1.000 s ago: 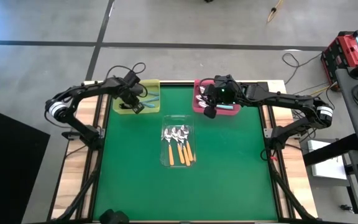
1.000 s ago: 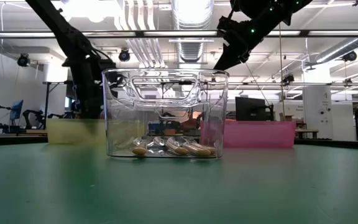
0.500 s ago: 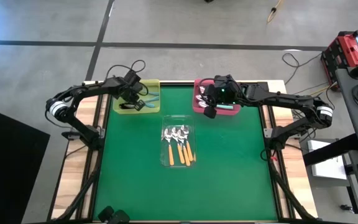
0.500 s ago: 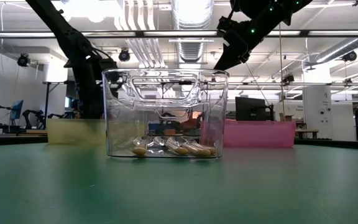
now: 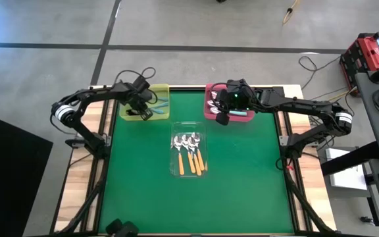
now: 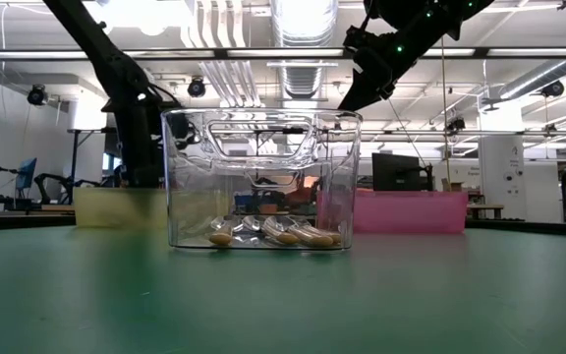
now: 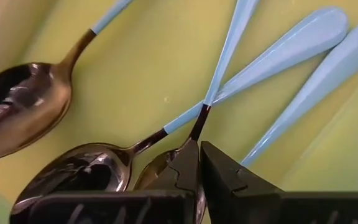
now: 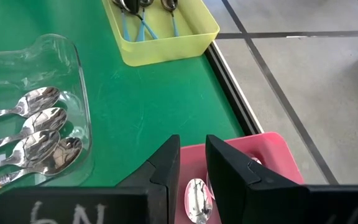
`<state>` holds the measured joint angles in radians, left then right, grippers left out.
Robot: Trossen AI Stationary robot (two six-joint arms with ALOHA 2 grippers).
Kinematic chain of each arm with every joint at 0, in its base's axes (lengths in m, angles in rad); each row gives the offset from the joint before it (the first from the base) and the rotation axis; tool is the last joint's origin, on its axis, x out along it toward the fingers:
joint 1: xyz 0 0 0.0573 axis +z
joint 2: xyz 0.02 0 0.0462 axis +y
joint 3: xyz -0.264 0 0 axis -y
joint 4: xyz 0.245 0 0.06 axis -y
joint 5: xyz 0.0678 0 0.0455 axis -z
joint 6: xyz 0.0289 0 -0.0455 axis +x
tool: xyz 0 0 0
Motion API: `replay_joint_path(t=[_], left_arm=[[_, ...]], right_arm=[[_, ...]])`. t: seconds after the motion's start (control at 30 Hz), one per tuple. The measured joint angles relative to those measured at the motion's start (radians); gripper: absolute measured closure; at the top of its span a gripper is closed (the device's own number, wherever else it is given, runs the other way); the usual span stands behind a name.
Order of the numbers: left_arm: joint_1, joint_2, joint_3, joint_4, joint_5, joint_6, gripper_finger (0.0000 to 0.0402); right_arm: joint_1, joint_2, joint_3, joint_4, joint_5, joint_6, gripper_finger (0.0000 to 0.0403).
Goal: Sort silverware by color (type)
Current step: Return to Home Position
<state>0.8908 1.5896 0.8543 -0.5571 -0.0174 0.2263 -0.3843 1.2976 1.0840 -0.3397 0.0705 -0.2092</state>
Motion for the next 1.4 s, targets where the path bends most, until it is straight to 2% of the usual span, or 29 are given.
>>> replay_joint_path(t=[0.4, 0.67, 0.97, 1.17, 1.4], left_arm=[[0.0, 0.029, 0.0, 0.078, -0.078, -0.038, 0.0401], [0.0, 0.003, 0.006, 0.077, -0.076, -0.044, 0.0401], [-0.018, -0.076, 0.006, 0.079, -0.026, -0.059, 0.0401], [-0.102, -0.191, 0.002, 0.108, -0.024, -0.063, 0.0401], [-0.283, -0.351, 0.0, 0.136, -0.024, -0.061, 0.0401]], right_arm=[[0.0, 0.0, 0.0, 0.0, 0.0, 0.0, 0.0335], [0.0, 0.0, 0.0, 0.0, 0.0, 0.0, 0.0335], [0.0, 0.0, 0.0, 0.0, 0.0, 0.001, 0.0335], [0.013, 0.0, 0.0, 0.001, -0.003, 0.007, 0.0335], [0.062, 0.0, 0.0, 0.008, -0.029, -0.024, 0.0335]])
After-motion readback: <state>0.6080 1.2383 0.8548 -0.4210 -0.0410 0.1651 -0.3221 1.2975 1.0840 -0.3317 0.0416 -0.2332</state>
